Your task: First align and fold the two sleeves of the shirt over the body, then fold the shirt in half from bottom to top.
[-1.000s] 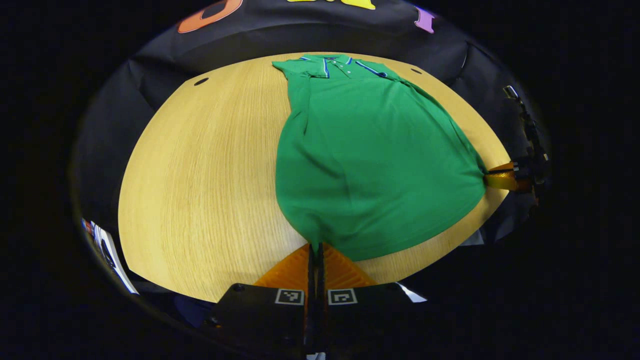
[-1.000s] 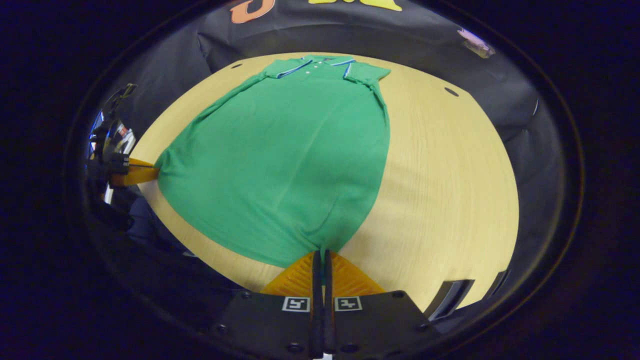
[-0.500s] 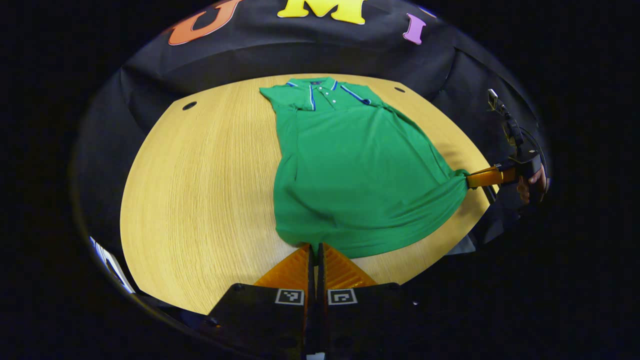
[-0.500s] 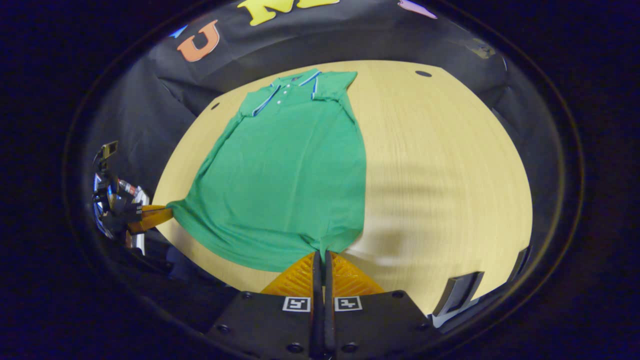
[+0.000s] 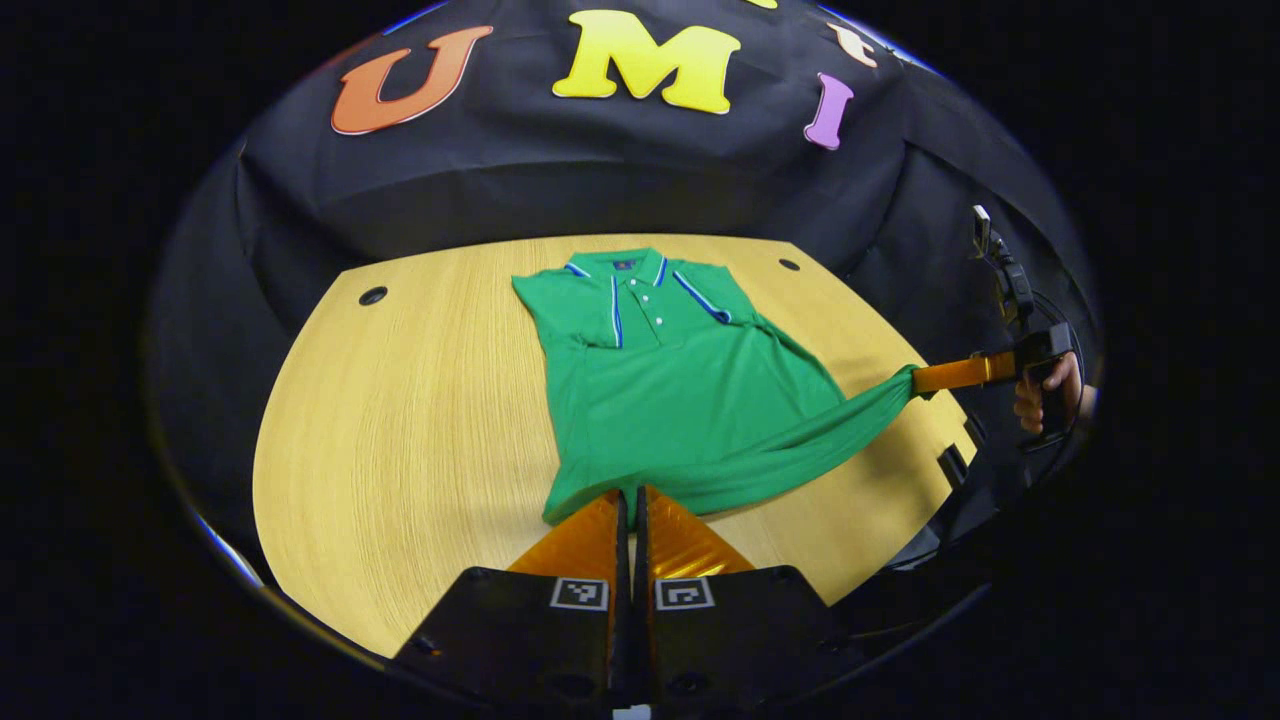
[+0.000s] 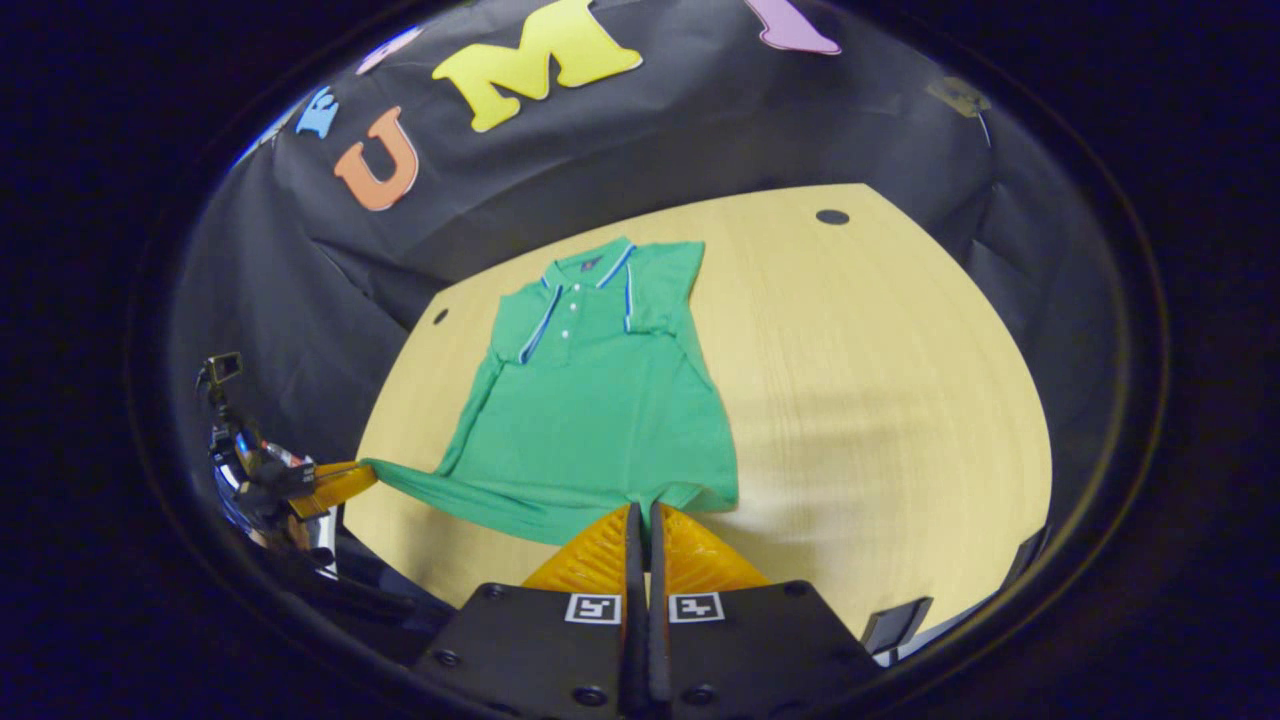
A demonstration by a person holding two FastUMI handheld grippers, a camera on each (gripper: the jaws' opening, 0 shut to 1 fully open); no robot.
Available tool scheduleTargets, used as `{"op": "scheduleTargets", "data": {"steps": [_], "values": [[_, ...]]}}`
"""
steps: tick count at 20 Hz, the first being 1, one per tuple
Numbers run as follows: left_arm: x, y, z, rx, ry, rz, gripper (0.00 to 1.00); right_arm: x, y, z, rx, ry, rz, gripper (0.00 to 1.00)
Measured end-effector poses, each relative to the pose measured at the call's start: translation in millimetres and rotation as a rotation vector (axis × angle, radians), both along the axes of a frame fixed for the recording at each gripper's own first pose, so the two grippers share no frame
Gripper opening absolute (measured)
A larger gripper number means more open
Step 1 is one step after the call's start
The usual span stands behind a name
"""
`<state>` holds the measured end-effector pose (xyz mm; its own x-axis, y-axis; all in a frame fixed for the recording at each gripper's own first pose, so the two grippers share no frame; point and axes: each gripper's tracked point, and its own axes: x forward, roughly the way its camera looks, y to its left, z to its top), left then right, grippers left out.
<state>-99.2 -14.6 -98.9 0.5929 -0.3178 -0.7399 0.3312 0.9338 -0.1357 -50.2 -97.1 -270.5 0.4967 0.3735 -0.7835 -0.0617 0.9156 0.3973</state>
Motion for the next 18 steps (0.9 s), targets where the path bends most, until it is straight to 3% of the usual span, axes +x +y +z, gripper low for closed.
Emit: {"op": "scheduleTargets", "data": {"steps": [6,8,10,14,15,18], "values": [[55,-3,39,-0.049,-0.093,0.023,0.04,64,-3,47,0.033,-0.111,-0.021,0.0],[76,0,52,-0.07,-0.125,0.041,0.03,86,-5,60,0.026,-0.146,-0.02,0.07],[97,5,64,-0.079,-0.154,0.052,0.03,109,-4,73,0.022,-0.178,-0.021,0.03],[143,6,92,-0.101,-0.217,0.065,0.03,155,4,97,0.026,-0.241,-0.019,0.07],[157,8,100,-0.105,-0.234,0.071,0.03,165,6,101,0.021,-0.252,-0.018,0.0],[192,8,116,-0.144,-0.266,0.092,0.03,194,16,111,0.017,-0.28,-0.009,0.02]]}}
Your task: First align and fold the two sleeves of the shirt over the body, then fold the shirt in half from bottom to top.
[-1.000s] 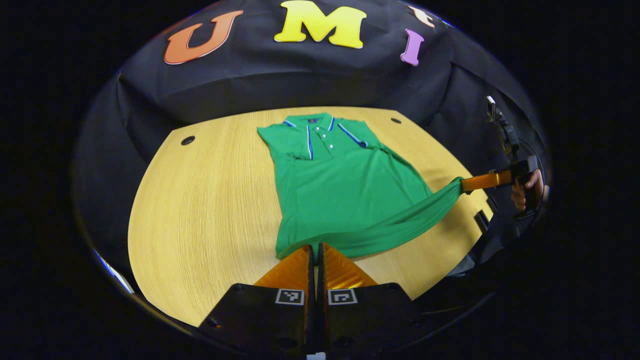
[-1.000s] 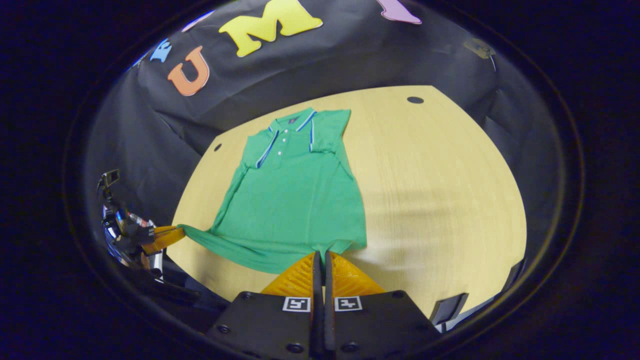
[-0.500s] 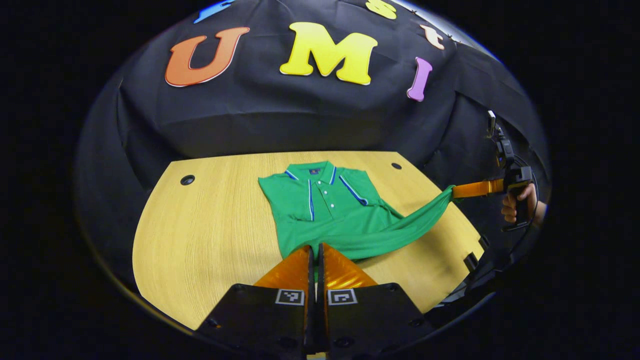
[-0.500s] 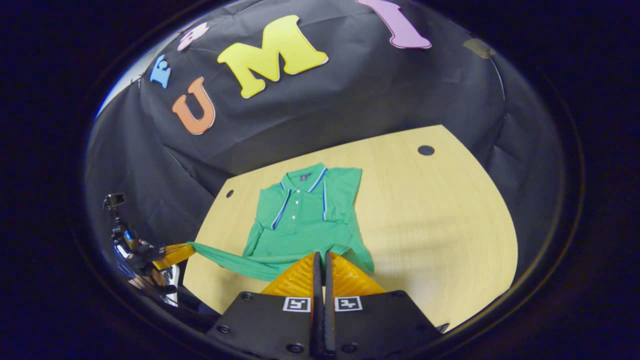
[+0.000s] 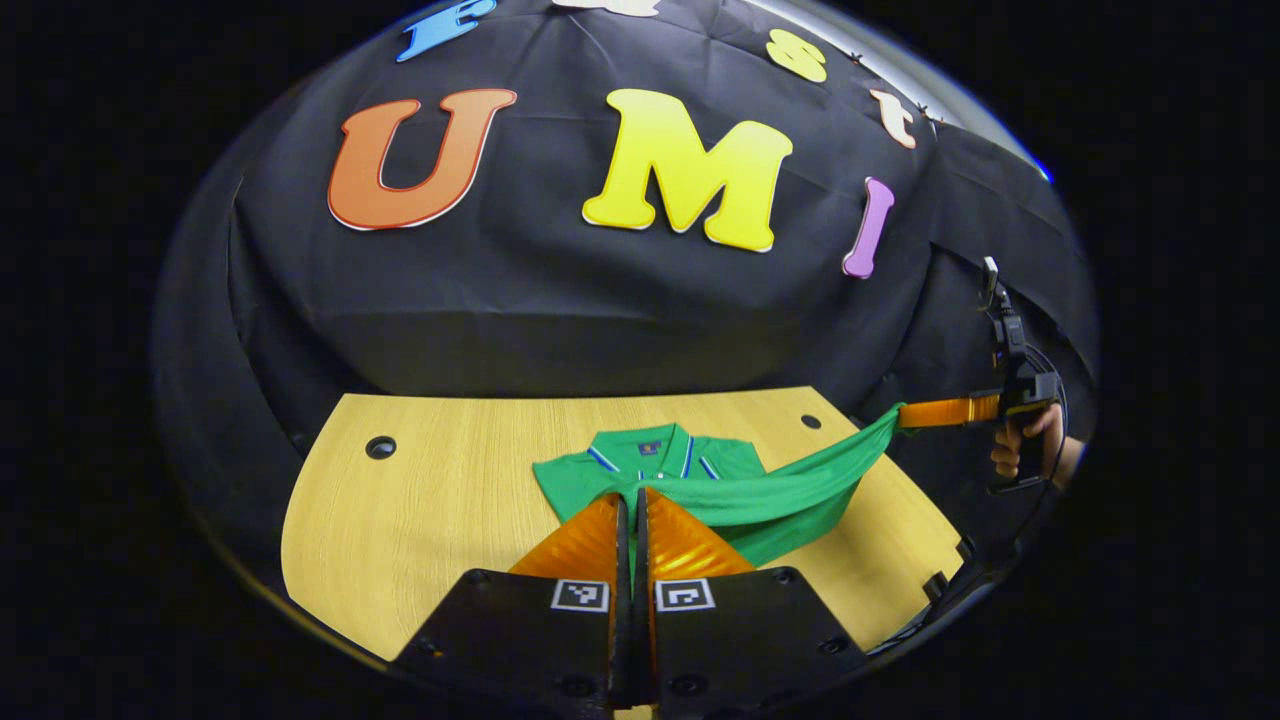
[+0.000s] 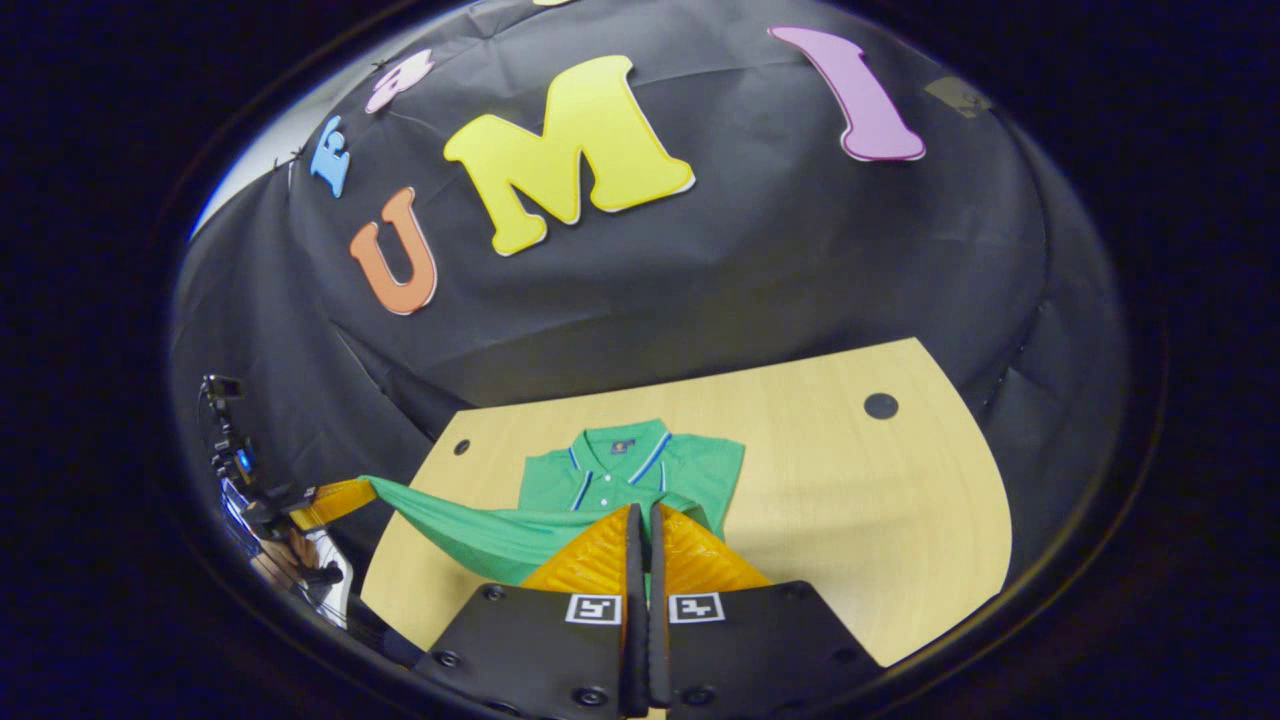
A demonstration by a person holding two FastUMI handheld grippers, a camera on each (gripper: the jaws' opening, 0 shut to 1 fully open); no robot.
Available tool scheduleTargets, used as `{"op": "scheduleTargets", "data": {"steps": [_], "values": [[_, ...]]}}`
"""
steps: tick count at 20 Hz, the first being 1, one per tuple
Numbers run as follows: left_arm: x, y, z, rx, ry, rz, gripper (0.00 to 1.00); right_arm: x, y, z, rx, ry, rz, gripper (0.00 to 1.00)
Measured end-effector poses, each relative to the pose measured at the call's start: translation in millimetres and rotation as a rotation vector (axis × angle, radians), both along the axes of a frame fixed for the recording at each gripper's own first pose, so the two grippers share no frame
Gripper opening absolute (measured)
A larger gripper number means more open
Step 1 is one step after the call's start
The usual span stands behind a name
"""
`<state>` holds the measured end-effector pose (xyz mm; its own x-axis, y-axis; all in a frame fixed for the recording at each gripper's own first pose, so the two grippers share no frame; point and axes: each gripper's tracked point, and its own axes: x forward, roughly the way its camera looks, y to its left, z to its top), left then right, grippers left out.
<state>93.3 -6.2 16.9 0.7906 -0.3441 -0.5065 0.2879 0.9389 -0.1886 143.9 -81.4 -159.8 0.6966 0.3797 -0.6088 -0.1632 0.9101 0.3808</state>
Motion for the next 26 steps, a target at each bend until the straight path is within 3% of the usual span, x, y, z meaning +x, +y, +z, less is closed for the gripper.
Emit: {"op": "scheduleTargets", "data": {"steps": [5,11,16,19,21,22,23,24,26], "values": [[57,9,-2,0.019,-0.038,0.03,0.03,51,9,-3,-0.058,-0.076,-0.008,0.02],[114,17,-50,0.016,-0.018,0.115,0.03,120,34,-26,-0.067,-0.179,-0.038,0.03],[157,20,-104,0.032,-0.004,0.17,0.03,158,40,-89,-0.129,-0.158,-0.025,0.02],[176,22,-142,0.056,0.022,0.203,0.04,179,32,-130,-0.226,-0.153,-0.036,0.07],[185,14,-166,0.024,0.036,0.202,0.07,188,31,-151,-0.268,-0.147,-0.032,0.0],[189,6,-174,0.001,0.047,0.189,0.0,191,31,-160,-0.276,-0.137,-0.038,0.0],[190,2,-183,0.01,0.056,0.182,0.12,196,32,-172,-0.293,-0.125,-0.048,0.04],[192,2,-190,0.022,0.061,0.179,0.14,197,31,-180,-0.311,-0.113,-0.054,0.04],[195,-5,-198,0.038,0.076,0.174,0.24,198,30,-178,-0.326,-0.115,-0.07,0.12]]}}
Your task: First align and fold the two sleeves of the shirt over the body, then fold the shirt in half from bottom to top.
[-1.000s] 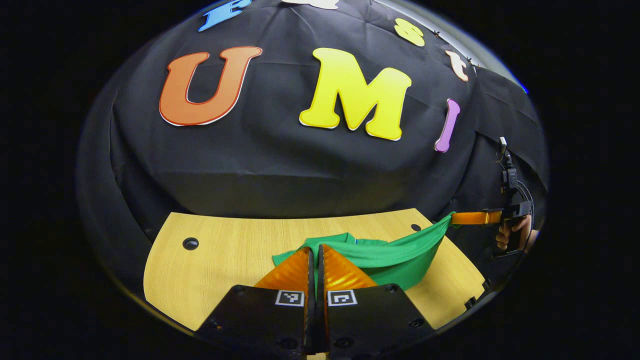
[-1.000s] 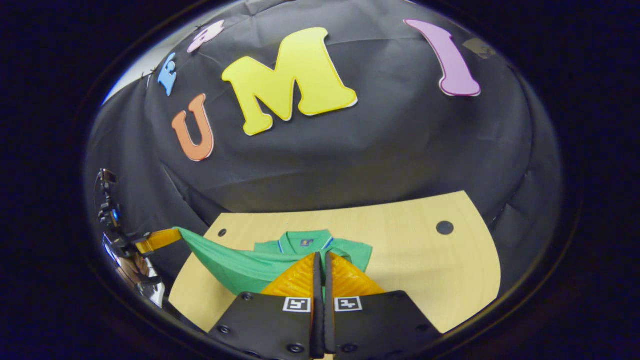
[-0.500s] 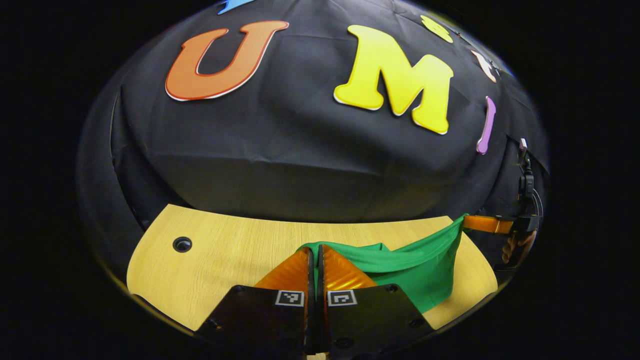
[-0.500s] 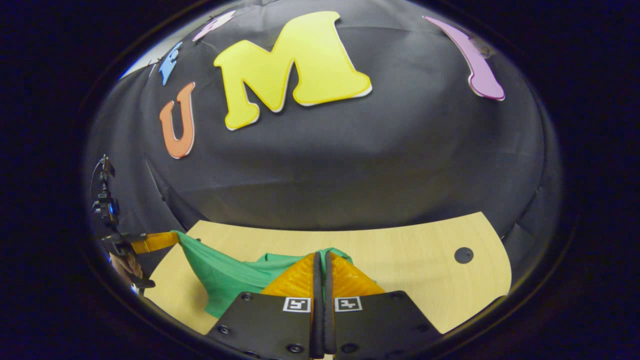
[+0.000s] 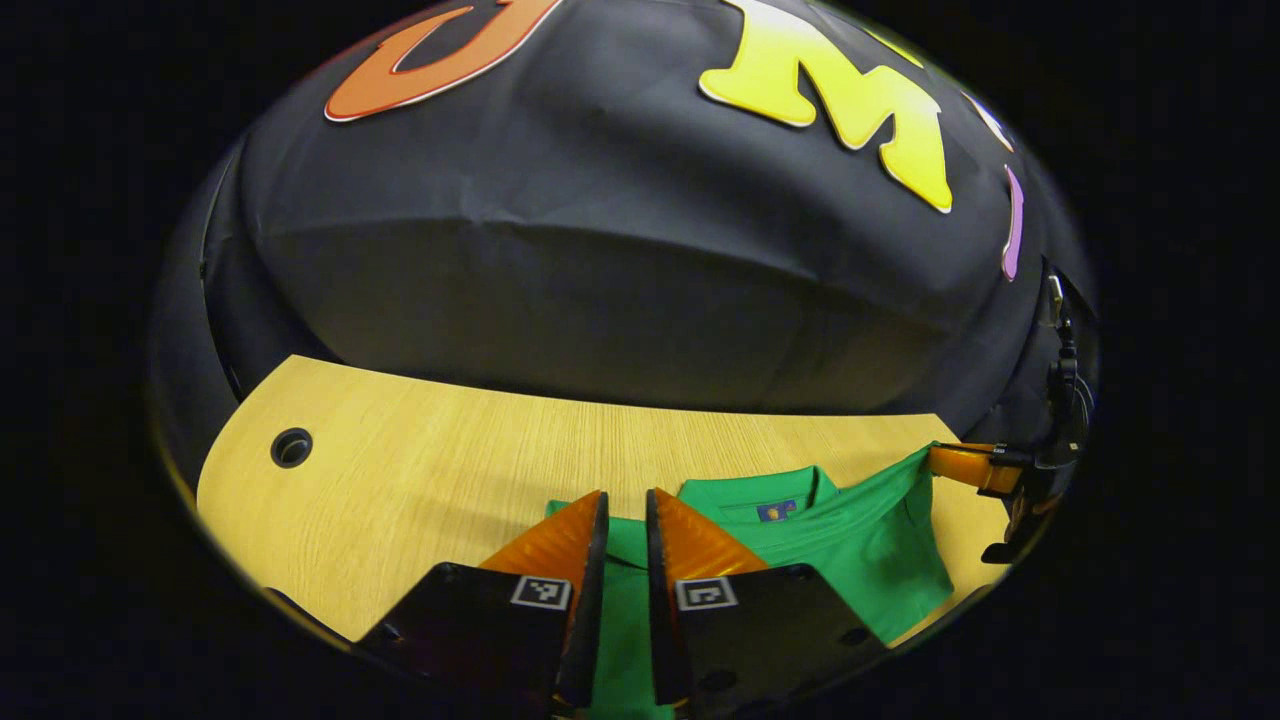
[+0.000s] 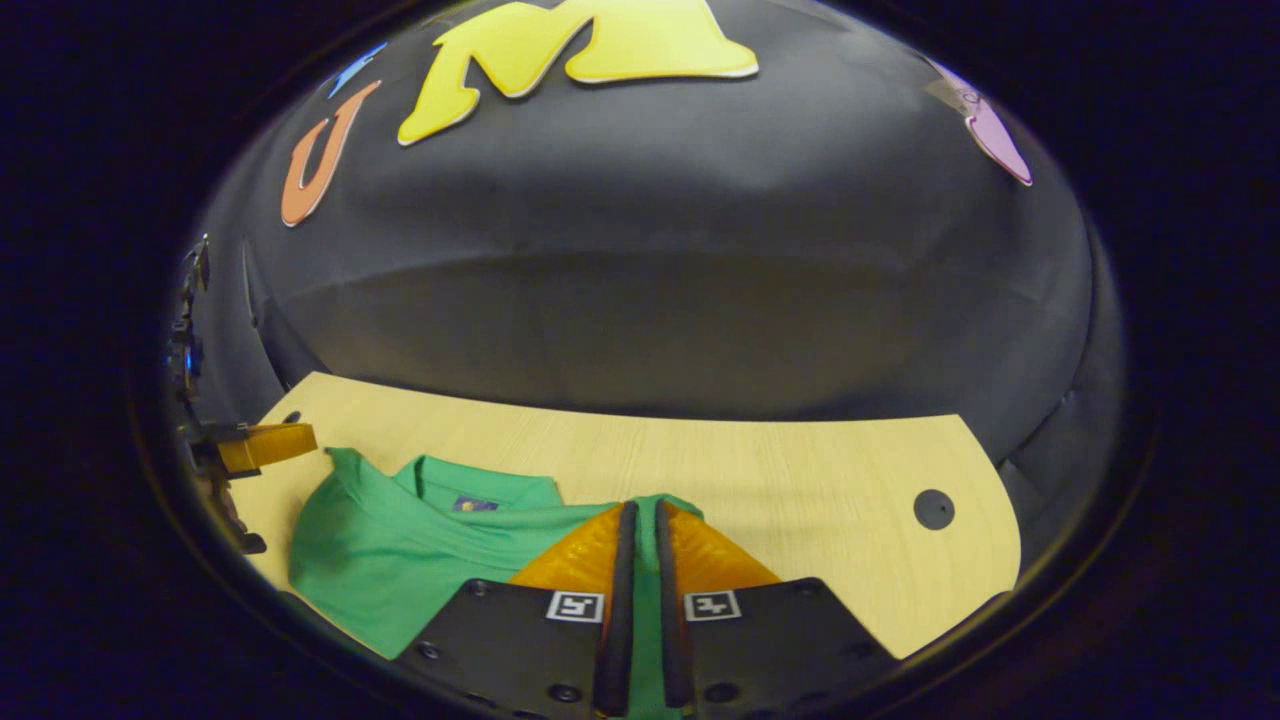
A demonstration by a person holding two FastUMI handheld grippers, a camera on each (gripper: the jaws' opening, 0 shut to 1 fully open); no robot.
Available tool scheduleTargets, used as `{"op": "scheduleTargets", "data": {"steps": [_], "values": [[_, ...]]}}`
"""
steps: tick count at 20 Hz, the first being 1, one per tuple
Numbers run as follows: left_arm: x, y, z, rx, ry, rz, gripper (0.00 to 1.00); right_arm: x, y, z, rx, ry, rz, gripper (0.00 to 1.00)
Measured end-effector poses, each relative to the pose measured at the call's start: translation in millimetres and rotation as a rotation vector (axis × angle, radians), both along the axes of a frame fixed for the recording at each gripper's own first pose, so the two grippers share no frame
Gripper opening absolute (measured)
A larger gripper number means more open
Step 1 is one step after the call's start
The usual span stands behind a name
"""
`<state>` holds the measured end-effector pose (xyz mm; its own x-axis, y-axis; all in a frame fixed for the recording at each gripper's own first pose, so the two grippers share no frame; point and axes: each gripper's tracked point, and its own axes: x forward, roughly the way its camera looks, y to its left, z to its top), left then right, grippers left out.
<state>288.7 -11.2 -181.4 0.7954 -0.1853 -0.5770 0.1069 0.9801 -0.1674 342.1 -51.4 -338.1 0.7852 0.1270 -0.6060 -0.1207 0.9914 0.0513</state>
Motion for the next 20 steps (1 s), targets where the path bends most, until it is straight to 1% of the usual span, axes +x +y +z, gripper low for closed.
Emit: {"op": "scheduleTargets", "data": {"steps": [2,3,4,6,8,12,15,17,20], "values": [[-5,3,3,0.034,0.006,0.024,0.75,-3,-3,12,-0.006,-0.024,-0.003,0.56],[-8,5,10,0.029,0.0,0.041,1.0,-4,-7,18,-0.021,-0.041,-0.009,0.77],[-9,5,15,0.014,-0.007,0.056,1.0,-8,-11,26,-0.034,-0.059,-0.015,0.99],[-19,8,37,-0.003,-0.023,0.085,0.99,-20,-15,47,-0.032,-0.088,-0.03,0.98],[-29,16,66,0.012,-0.059,0.115,0.99,-35,-18,72,-0.027,-0.124,-0.048,0.97],[-63,30,152,0.048,-0.178,0.158,0.99,-78,-20,144,-0.023,-0.226,-0.083,0.98],[-97,30,225,0.072,-0.294,0.158,0.98,-122,-15,197,0.0,-0.295,-0.116,0.98],[-125,26,259,0.08,-0.352,0.163,0.98,-157,-11,230,0.003,-0.341,-0.123,0.98],[-173,19,301,0.07,-0.405,0.158,0.98,-208,-1,275,-0.005,-0.42,-0.127,0.97]]}}
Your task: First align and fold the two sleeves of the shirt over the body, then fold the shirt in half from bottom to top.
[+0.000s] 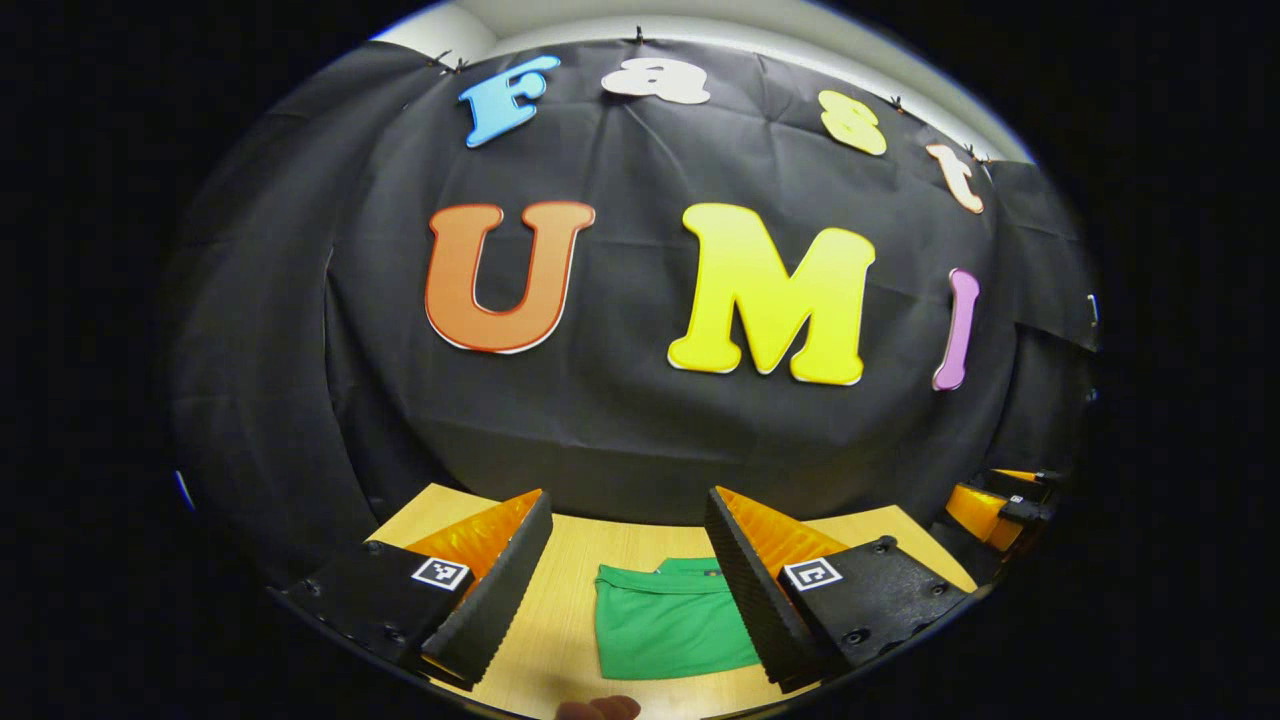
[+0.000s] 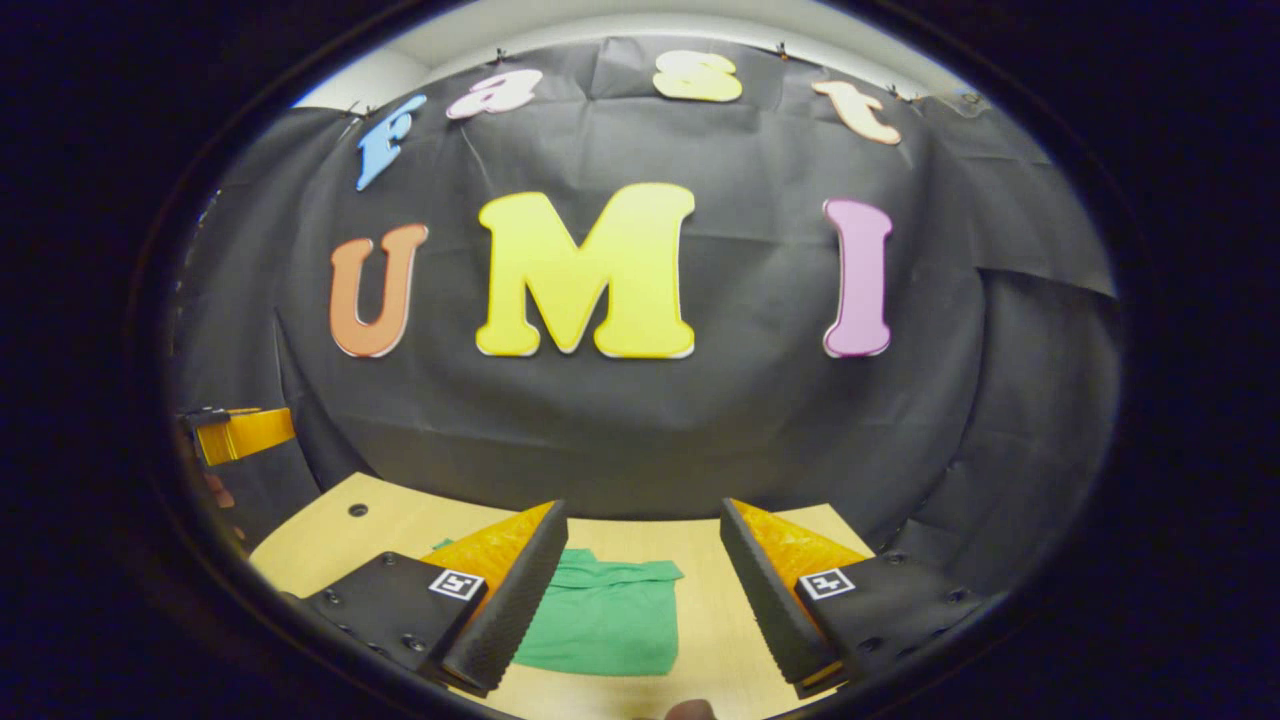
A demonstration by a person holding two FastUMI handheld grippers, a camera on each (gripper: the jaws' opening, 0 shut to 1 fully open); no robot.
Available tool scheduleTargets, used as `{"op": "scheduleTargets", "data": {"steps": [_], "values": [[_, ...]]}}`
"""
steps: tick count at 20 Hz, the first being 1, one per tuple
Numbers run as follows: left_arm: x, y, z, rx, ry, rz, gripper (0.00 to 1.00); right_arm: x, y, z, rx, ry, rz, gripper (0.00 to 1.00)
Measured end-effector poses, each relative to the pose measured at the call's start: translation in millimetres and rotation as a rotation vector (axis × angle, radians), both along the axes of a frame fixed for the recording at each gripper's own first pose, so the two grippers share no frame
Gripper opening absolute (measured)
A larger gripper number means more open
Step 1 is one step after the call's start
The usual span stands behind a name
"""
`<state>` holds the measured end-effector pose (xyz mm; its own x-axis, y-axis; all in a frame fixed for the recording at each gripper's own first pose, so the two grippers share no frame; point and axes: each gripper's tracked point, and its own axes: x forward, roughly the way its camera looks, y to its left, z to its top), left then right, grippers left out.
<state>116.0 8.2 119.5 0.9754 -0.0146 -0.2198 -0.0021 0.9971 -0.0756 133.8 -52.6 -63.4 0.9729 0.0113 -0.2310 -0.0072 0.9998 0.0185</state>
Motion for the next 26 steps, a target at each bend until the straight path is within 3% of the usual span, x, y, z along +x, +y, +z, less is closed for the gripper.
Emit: {"op": "scheduleTargets", "data": {"steps": [5,10,11,12,13,14,15,26], "values": [[-73,-10,50,0.04,-0.1,-0.012,0.98,-71,15,43,-0.03,-0.096,0.006,0.98],[-135,-18,56,0.066,-0.134,-0.015,0.98,-128,24,43,-0.035,-0.073,-0.001,0.96],[-145,-19,57,0.073,-0.134,-0.019,0.88,-138,29,47,-0.03,-0.08,0.007,0.97],[-153,-23,57,0.083,-0.141,-0.028,0.98,-147,33,53,-0.039,-0.094,0.012,0.97],[-159,-26,59,0.098,-0.144,-0.038,0.88,-153,33,56,-0.054,-0.104,0.014,0.97],[-165,-25,60,0.116,-0.146,-0.046,0.98,-159,33,59,-0.066,-0.11,0.016,0.97],[-169,-24,62,0.124,-0.149,-0.044,1.0,-163,33,62,-0.071,-0.116,0.013,0.97],[-178,-15,66,0.115,-0.153,-0.016,0.98,-176,50,67,-0.024,-0.113,0.008,0.98]]}}
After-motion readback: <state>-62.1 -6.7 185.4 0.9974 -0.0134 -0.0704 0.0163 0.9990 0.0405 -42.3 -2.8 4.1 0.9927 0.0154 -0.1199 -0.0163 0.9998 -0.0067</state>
